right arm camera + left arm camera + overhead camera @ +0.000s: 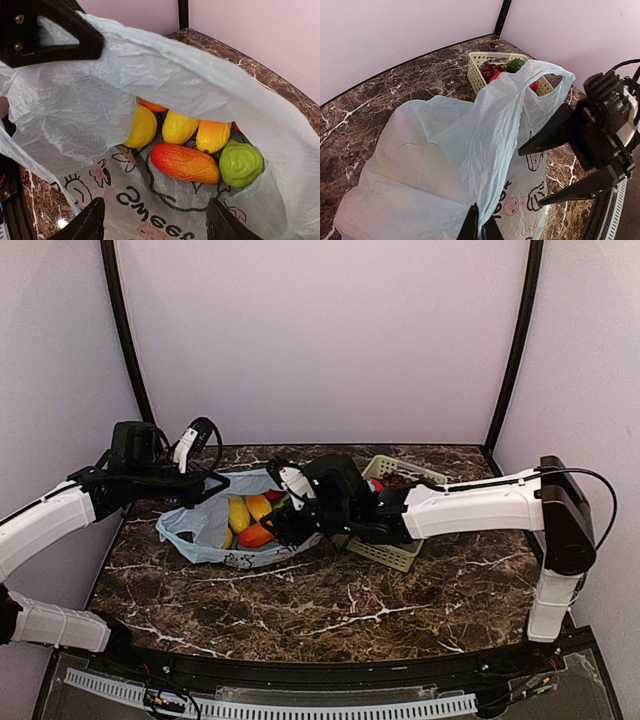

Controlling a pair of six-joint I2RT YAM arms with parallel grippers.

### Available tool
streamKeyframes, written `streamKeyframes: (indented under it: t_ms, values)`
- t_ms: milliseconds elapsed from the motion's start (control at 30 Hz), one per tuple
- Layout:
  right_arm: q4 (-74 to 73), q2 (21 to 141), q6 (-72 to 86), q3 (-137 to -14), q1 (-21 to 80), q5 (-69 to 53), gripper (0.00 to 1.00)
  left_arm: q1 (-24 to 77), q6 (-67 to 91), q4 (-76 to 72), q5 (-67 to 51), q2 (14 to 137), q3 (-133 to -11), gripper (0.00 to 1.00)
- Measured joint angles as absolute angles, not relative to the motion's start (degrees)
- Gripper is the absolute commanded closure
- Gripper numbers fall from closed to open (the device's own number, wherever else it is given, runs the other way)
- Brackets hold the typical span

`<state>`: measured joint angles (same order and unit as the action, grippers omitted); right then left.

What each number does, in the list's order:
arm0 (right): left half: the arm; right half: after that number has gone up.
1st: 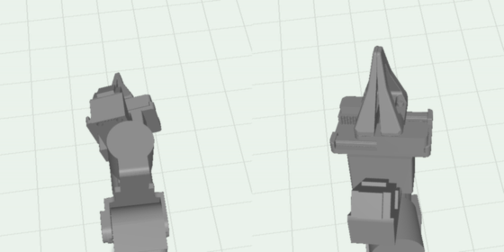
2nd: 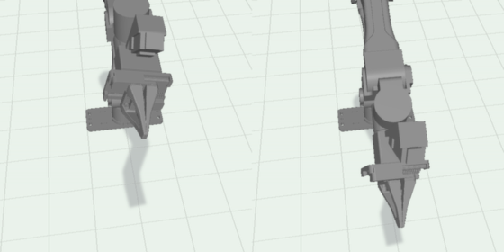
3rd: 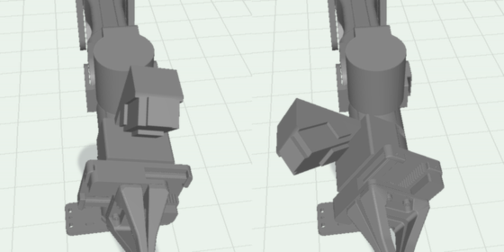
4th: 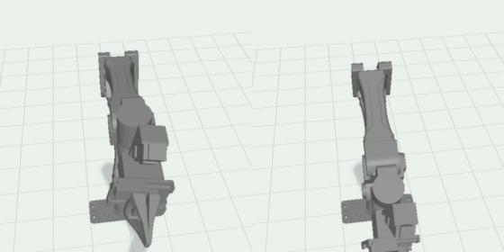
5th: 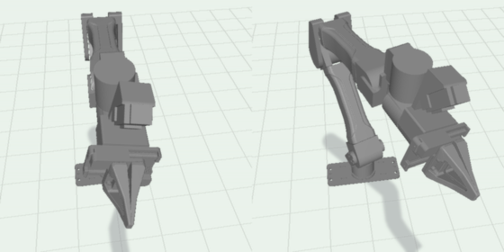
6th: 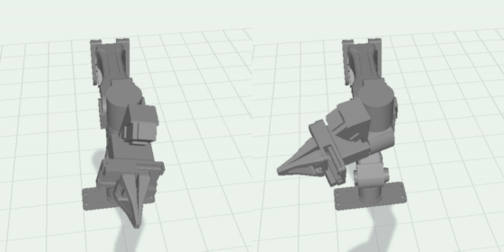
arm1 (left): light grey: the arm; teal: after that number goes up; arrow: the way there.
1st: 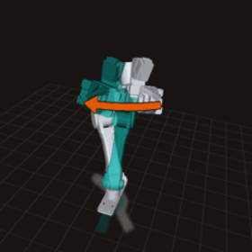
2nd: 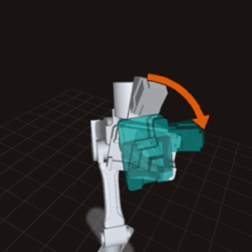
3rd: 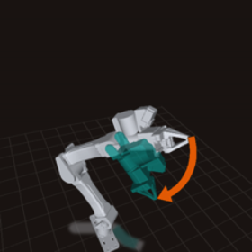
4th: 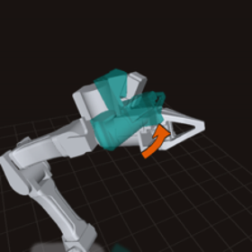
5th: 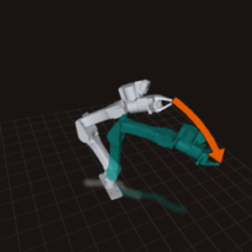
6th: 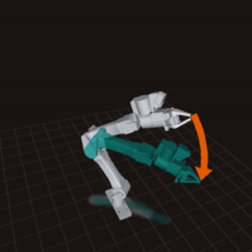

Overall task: Untie the knot of the plastic bag and take out the fruit
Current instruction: Open the bag opening for the takeout bag.

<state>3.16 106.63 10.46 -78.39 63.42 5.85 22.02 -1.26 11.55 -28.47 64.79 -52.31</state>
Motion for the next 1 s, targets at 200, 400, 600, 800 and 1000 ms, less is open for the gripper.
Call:
streamKeyframes:
  t_ms: [200, 400, 600, 800, 1000]
  values:
    - [3.75, 113.47, 10.76, -82.48, 63.42, 2.0, 0.48, 22.11, -0.82, 11.66, -27.62, 62.92, -50.46, 0.99]
    - [0.38, 114.3, 10.76, -80.23, 65.39, -3.31, 0.5, 22.17, -0.89, 12.23, -24.93, 61.25, -50.46, 0.99]
    - [-2.87, 114.3, 10.76, -77.14, 66.96, -5.41, 0.5, 22.31, -1.1, 13.52, -23.92, 59.7, -49.76, 0.99]
    - [-4.93, 114.3, 9.72, -79.07, 66.3, -2.33, 0.4, 23.09, -1.39, 14.61, -23.92, 59.22, -47.09, 0.99]
    - [-3.9, 116.14, 8.12, -86.83, 63.22, -0.99, 0.37, 24.75, -2.63, 16.71, -23.92, 59.16, -46.57, 0.99]
